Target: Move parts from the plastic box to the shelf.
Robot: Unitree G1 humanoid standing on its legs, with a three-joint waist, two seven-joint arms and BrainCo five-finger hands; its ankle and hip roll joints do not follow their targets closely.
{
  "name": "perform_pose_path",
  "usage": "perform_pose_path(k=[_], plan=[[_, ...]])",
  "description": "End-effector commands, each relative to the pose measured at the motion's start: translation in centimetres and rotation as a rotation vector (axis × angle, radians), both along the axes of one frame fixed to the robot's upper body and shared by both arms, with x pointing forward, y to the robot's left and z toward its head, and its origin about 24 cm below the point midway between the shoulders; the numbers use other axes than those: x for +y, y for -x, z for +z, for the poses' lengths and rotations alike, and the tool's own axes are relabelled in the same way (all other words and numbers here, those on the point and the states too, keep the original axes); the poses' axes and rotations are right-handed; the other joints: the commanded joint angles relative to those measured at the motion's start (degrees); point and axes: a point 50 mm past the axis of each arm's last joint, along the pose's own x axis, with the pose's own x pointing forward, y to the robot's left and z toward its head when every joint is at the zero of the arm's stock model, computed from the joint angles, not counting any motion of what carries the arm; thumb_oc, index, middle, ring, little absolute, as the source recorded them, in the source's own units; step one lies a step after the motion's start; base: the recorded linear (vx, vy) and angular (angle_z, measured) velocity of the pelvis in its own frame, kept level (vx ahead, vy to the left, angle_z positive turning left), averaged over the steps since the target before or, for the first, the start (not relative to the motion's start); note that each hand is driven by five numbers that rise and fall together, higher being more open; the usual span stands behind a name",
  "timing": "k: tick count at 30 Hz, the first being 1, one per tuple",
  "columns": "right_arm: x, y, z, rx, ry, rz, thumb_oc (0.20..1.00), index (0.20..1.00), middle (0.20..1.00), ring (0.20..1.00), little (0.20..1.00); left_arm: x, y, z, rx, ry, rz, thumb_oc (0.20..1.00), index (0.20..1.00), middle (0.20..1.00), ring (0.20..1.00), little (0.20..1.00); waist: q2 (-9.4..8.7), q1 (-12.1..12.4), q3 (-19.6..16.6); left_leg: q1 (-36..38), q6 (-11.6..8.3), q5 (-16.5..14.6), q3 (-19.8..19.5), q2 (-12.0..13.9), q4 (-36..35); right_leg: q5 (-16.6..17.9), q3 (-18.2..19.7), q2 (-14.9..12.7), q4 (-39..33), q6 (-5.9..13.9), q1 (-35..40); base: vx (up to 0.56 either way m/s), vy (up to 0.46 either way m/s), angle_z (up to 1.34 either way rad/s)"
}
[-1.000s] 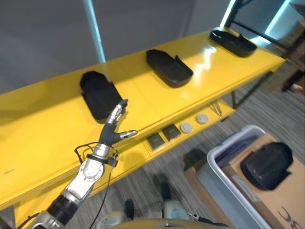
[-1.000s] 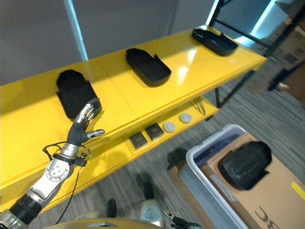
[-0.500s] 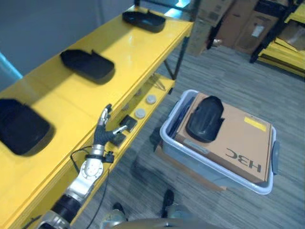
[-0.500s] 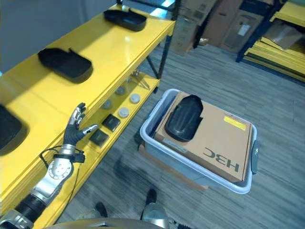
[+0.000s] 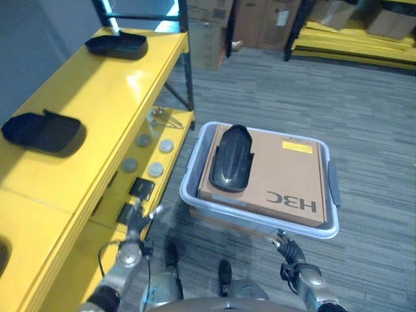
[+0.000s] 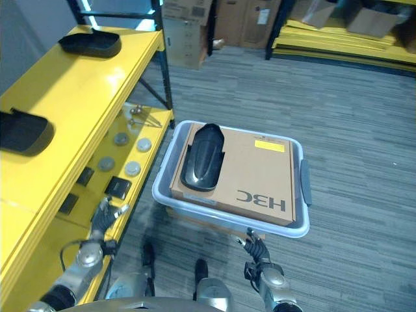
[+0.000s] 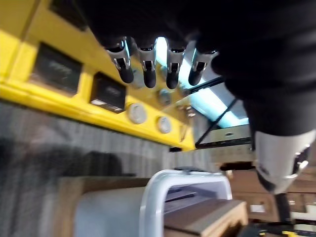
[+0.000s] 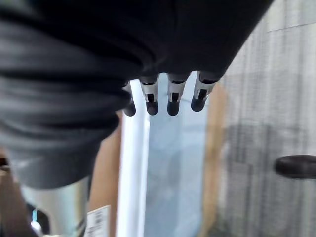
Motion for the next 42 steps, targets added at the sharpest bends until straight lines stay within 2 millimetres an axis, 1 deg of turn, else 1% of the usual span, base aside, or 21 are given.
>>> perform_pose_path(k=[1, 5, 6, 9, 10, 13, 14, 17, 19, 20, 22, 24, 25, 27, 28, 32, 34, 37, 39, 41, 42], plan=[[0.5, -2.2, 3.8, -0.302, 0.052, -0.035, 1.000, 1.000, 1.000, 1.000, 1.000, 0.2, 0.1, 0.2, -0.006, -0.064, -0.067, 1.000, 1.000, 1.000, 1.000, 1.000, -2.13, 0.3, 0.2, -1.0, 1.44, -6.7, 0.1, -1.7, 4.6, -4.1, -1.2, -5.0, 0.2, 4.00, 0.2, 0.07, 0.141, -0.29], [2.0, -3.7, 8.1, -0.565, 0.025, 0.004, 1.000, 1.000, 1.000, 1.000, 1.000, 2.2, 3.0, -2.5, 0.164, -0.085, -0.011, 1.000, 1.000, 1.000, 1.000, 1.000, -2.28, -0.8, 0.3, 0.1, 2.96, -7.8, -0.4, -3.2, 3.3, -3.3, -0.6, -5.1, -0.3, 4.83, -1.6, 0.03, 0.079, -0.09], [2.2, -4.4, 9.9, -0.662, 0.027, 0.018, 1.000, 1.000, 1.000, 1.000, 1.000, 2.9, 4.0, -3.4, 0.225, -0.094, -0.001, 1.000, 1.000, 1.000, 1.000, 1.000, -2.45, -0.7, 0.5, 0.4, 3.29, -7.9, -0.2, -3.7, 2.7, -3.0, -0.6, -5.2, -0.3, 5.14, -2.5, -0.02, 0.040, 0.00], [2.5, -5.8, 12.9, -0.799, 0.064, 0.017, 1.000, 1.000, 1.000, 1.000, 1.000, 4.5, 6.1, -4.7, 0.350, -0.031, 0.109, 1.000, 1.000, 1.000, 1.000, 1.000, -2.82, -0.2, 0.4, 1.5, 3.81, -8.4, 0.1, -4.0, 1.5, -2.7, -0.9, -5.3, -0.3, 5.65, -3.7, 0.04, 0.044, -0.07], [2.5, -5.9, 13.1, -0.803, 0.076, 0.014, 1.000, 1.000, 1.000, 1.000, 1.000, 4.6, 6.2, -4.7, 0.355, -0.034, 0.102, 1.000, 1.000, 1.000, 1.000, 1.000, -2.85, -0.1, 0.4, 1.6, 3.84, -8.4, 0.1, -4.0, 1.4, -2.7, -0.9, -5.3, -0.3, 5.67, -3.7, 0.10, 0.054, -0.03], [1.1, -7.4, 14.2, -0.784, 0.200, -0.006, 1.000, 1.000, 1.000, 1.000, 1.000, 4.7, 5.9, -4.7, 0.360, -0.043, 0.039, 1.000, 1.000, 1.000, 1.000, 1.000, -2.87, 0.7, 0.0, 1.8, 3.86, -8.4, 0.0, -4.1, 0.8, -2.5, -1.4, -5.4, -0.3, 5.94, -4.3, 0.05, 0.026, 0.00], [0.3, -8.5, 14.8, -0.781, 0.237, -0.008, 1.000, 1.000, 1.000, 1.000, 1.000, 4.7, 5.3, -4.5, 0.353, -0.041, 0.018, 1.000, 1.000, 1.000, 1.000, 1.000, -2.79, 1.4, 0.2, 1.3, 3.79, -8.2, -0.1, -4.1, 0.5, -2.4, -1.8, -5.5, -0.3, 6.01, -4.6, 0.00, 0.000, 0.00], [-0.5, -10.0, 15.8, -0.748, 0.289, 0.012, 1.000, 1.000, 1.000, 1.000, 1.000, 5.0, 4.1, -4.0, 0.329, -0.047, -0.006, 1.000, 1.000, 1.000, 1.000, 1.000, -2.69, 2.4, 0.6, 0.3, 3.56, -7.9, -0.2, -4.1, 0.2, -2.4, -2.5, -5.6, -0.3, 6.06, -5.2, -0.04, -0.001, 0.03], [-1.4, -13.5, 18.3, -0.720, 0.397, -0.037, 1.000, 1.000, 1.000, 1.000, 1.000, 5.3, 1.6, -3.0, 0.293, -0.051, -0.015, 1.000, 1.000, 1.000, 1.000, 1.000, -2.44, 4.3, 1.6, -1.5, 3.03, -7.1, -0.6, -4.1, -0.1, -2.2, -4.1, -5.7, -0.3, 6.04, -6.1, -0.06, -0.023, 0.13], [-1.5, -13.6, 18.4, -0.722, 0.399, -0.043, 1.000, 1.000, 1.000, 1.000, 1.000, 5.3, 1.5, -3.0, 0.291, -0.049, -0.015, 1.000, 1.000, 1.000, 1.000, 1.000, -2.43, 4.4, 1.6, -1.5, 3.02, -7.1, -0.6, -4.1, -0.1, -2.2, -4.1, -5.8, -0.3, 6.03, -6.2, -0.04, -0.017, 0.15], [-2.1, -15.3, 20.5, -0.756, 0.471, -0.122, 1.000, 1.000, 1.000, 1.000, 1.000, 5.1, 0.5, -2.6, 0.271, -0.046, -0.046, 1.000, 1.000, 1.000, 1.000, 1.000, -2.35, 5.6, 2.3, -2.5, 3.00, -6.7, -1.0, -4.1, -0.1, -1.9, -4.8, -6.0, -0.3, 5.93, -6.9, -0.04, -0.016, 0.11], [-2.4, -15.8, 21.5, -0.782, 0.494, -0.164, 1.000, 1.000, 1.000, 1.000, 1.000, 4.8, 0.2, -2.5, 0.266, -0.062, -0.085, 1.000, 1.000, 1.000, 1.000, 1.000, -2.26, 6.0, 2.6, -2.9, 3.00, -6.6, -1.2, -4.1, -0.1, -1.9, -5.1, -6.0, -0.3, 5.82, -7.2, -0.02, -0.012, 0.15], [-3.0, -16.3, 22.6, -0.782, 0.530, -0.213, 1.000, 1.000, 1.000, 1.000, 1.000, 4.1, 0.0, -2.5, 0.272, -0.060, -0.186, 1.000, 1.000, 1.000, 1.000, 1.000, -2.03, 6.5, 3.0, -3.5, 2.95, -6.5, -1.5, -4.1, -0.1, -1.9, -5.5, -6.0, -0.3, 5.73, -7.5, 0.00, 0.003, 0.15], [-3.7, -16.7, 23.3, -0.767, 0.557, -0.252, 1.000, 1.000, 1.000, 1.000, 1.000, 3.3, 0.2, -2.7, 0.297, -0.063, -0.284, 1.000, 1.000, 1.000, 1.000, 1.000, -1.55, 7.0, 3.5, -4.0, 2.90, -6.4, -1.9, -4.2, -0.1, -1.8, -5.9, -6.2, -0.3, 5.76, -7.8, -0.01, 0.049, 0.19], [-4.7, -17.5, 23.9, -0.713, 0.563, -0.282, 1.000, 1.000, 1.000, 1.000, 1.000, 3.1, 0.9, -3.2, 0.342, -0.106, -0.366, 1.000, 1.000, 1.000, 1.000, 1.000, -0.64, 7.5, 4.4, -5.0, 2.81, -6.1, -2.5, -4.4, -0.1, -1.7, -6.2, -6.3, -0.3, 5.63, -8.5, 0.00, 0.087, 0.20], [-5.8, -17.4, 22.4, -0.591, 0.648, -0.397, 1.000, 1.000, 1.000, 1.000, 1.000, 3.1, 1.5, -3.6, 0.353, -0.047, -0.276, 1.000, 1.000, 1.000, 1.000, 1.000, 0.23, 7.6, 5.3, -5.8, 2.57, -6.1, -2.9, -4.3, -0.1, -1.6, -6.5, -6.5, -0.3, 5.35, -9.3, 0.03, 0.077, 0.04], [-6.7, -17.0, 21.5, -0.542, 0.619, -0.467, 1.000, 1.000, 1.000, 1.000, 1.000, 2.8, 1.5, -3.6, 0.350, -0.059, -0.291, 1.000, 1.000, 1.000, 1.000, 1.000, 0.55, 7.8, 5.9, -6.3, 2.43, -6.1, -3.2, -4.3, -0.1, -1.5, -6.9, -6.6, -0.3, 5.35, -9.7, 0.00, 0.000, 0.00], [-6.9, -16.9, 20.0, -0.423, 0.659, -0.452, 1.000, 1.000, 1.000, 1.000, 1.000, 2.5, 1.2, -3.6, 0.351, -0.063, -0.313, 1.000, 1.000, 1.000, 1.000, 1.000, 1.25, 7.9, 6.7, -6.8, 2.32, -6.0, -3.5, -4.3, -0.1, -1.4, -7.4, -6.9, -0.3, 5.29, -10.3, -0.02, 0.045, 0.04], [-6.6, -16.8, 17.2, -0.237, 0.617, -0.329, 1.000, 1.000, 1.000, 1.000, 1.000, 2.4, 0.5, -3.2, 0.310, -0.054, -0.302, 1.000, 1.000, 1.000, 1.000, 1.000, 1.64, 7.9, 7.1, -7.1, 2.32, -6.0, -3.8, -4.5, -0.1, -1.3, -7.7, -7.1, -0.3, 5.23, -10.6, -0.01, 0.035, 0.09], [-6.4, -15.4, 12.8, 0.014, 0.511, -0.164, 1.000, 1.000, 1.000, 1.000, 1.000, 2.4, -0.2, -2.8, 0.286, -0.046, -0.299, 1.000, 1.000, 1.000, 1.000, 1.000, 1.67, 8.4, 7.3, -7.1, 2.43, -6.2, -4.3, -4.7, -0.1, -1.4, -8.2, -7.4, -0.3, 5.19, -10.6, 0.00, -0.016, 0.11], [-6.3, -15.1, 11.9, 0.080, 0.504, -0.104, 1.000, 1.000, 1.000, 1.000, 1.000, 2.4, -0.3, -2.7, 0.281, -0.047, -0.302, 1.000, 1.000, 1.000, 1.000, 1.000, 1.63, 8.6, 7.3, -7.0, 2.45, -6.2, -4.5, -4.7, -0.1, -1.4, -8.3, -7.4, -0.3, 5.18, -10.5, 0.00, -0.052, 0.14]])
